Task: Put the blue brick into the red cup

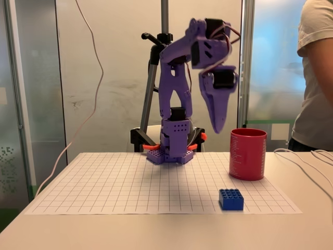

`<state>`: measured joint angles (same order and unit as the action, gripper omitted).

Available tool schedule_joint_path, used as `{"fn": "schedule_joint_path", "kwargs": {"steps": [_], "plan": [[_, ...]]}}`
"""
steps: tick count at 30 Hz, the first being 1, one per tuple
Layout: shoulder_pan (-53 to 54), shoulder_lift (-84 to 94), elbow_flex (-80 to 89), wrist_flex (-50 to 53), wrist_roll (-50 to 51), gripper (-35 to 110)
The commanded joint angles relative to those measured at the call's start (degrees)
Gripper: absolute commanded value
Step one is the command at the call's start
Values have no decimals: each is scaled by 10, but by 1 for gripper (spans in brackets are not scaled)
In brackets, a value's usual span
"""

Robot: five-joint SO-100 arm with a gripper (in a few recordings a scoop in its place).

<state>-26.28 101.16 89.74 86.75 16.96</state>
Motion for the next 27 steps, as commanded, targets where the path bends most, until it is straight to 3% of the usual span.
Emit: {"fn": "schedule_joint_path", "kwargs": {"steps": [1,9,21,27], "plan": [[-46,-8,-19,-22,94,0],[-76,-62,22,-91,192,0],[15,-88,113,-170,78,0],[11,-93,103,-163,79,0]]}}
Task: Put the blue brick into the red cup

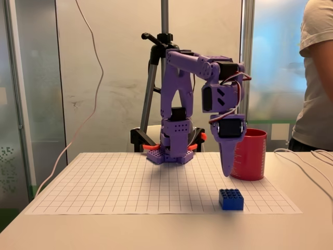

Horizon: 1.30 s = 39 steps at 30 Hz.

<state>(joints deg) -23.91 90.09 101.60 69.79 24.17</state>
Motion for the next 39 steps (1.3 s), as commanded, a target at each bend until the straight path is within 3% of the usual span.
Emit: {"fn": "schedule_joint_path", "kwargs": {"steps": [1,6,13,15,34,37,39], "plan": [[-17,17,-17,4,7,0],[-41,12,-26,9,7,0],[-61,-4,-26,21,16,39],[-58,-4,-19,14,6,42],[-26,-94,46,-80,-12,38],[-21,-93,42,-85,-24,28],[-21,-94,37,-89,-47,0]]}}
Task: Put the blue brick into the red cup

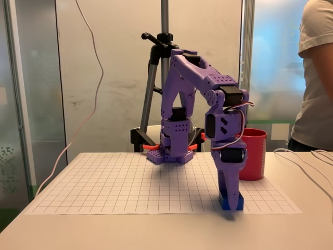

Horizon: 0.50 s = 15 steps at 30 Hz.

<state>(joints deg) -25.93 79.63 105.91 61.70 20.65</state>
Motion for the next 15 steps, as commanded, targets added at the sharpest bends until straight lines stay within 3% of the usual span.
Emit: {"fn": "schedule_joint_path", "kwargs": {"steps": [1,10,15], "plan": [[-1,11,-6,-6,-9,0],[26,39,-7,-22,9,0],[100,163,-42,24,19,0]]}}
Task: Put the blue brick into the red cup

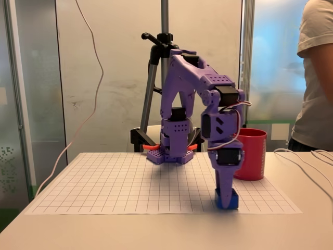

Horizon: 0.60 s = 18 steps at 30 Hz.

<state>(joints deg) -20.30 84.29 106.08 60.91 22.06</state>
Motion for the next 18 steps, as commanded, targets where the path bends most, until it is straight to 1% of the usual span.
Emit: {"fn": "schedule_joint_path", "kwargs": {"steps": [1,4,6,8,10,13,18], "plan": [[51,148,-60,54,-22,0],[37,229,-109,127,-96,0],[-11,279,-127,178,-134,0],[-81,328,-127,219,-153,0],[-157,368,-126,250,-147,0],[-265,403,-132,288,-107,0],[-395,417,-126,321,-43,0]]}}
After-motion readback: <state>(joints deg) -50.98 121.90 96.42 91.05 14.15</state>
